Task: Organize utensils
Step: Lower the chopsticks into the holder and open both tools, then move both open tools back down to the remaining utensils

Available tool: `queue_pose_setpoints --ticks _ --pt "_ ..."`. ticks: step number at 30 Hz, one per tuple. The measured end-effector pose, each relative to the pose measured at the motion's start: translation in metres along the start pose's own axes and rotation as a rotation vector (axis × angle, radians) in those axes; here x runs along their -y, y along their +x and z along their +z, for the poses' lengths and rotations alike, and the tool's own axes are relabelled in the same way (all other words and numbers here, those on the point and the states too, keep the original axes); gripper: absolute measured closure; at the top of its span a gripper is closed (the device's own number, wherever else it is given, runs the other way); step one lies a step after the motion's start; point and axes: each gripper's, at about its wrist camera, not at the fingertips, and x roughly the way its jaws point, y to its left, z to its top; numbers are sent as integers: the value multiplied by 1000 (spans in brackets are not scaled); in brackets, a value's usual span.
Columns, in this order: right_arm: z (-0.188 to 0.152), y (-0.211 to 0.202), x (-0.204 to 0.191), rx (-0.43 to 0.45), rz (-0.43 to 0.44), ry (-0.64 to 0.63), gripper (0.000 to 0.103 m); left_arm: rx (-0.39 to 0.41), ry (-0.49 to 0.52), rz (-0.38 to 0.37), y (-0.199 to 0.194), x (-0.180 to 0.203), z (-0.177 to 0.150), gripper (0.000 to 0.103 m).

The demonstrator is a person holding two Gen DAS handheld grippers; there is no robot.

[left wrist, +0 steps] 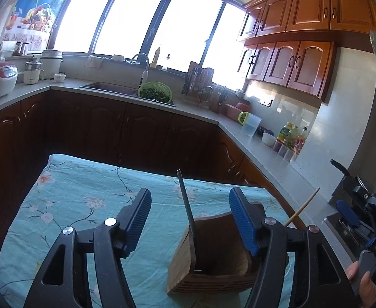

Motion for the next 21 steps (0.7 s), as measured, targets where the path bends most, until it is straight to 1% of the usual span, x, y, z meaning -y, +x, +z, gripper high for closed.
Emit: queue_pose_setpoints --ticks 1,2,4,10,16,21 --pt "1 -7 0 7 6 1 9 2 1 10 -6 -1 -2 29" --pt "0 -14 -1 12 8 0 8 8 -1 17 -12 -2 -4 26" --pt "-1 -26 -2 11 14 1 5 13 -2 15 -26 -5 -13 26" --pt "-21 -62 3 -37 20 14 5 -20 -18 46 -69 -14 -36 25" --pt "-55 -93 13 -102 -28 -2 5 -62 -50 80 -116 -25 -66 25" --pt "-81 -120 20 -131 -70 -16 5 -111 -75 105 -144 -31 -86 25"
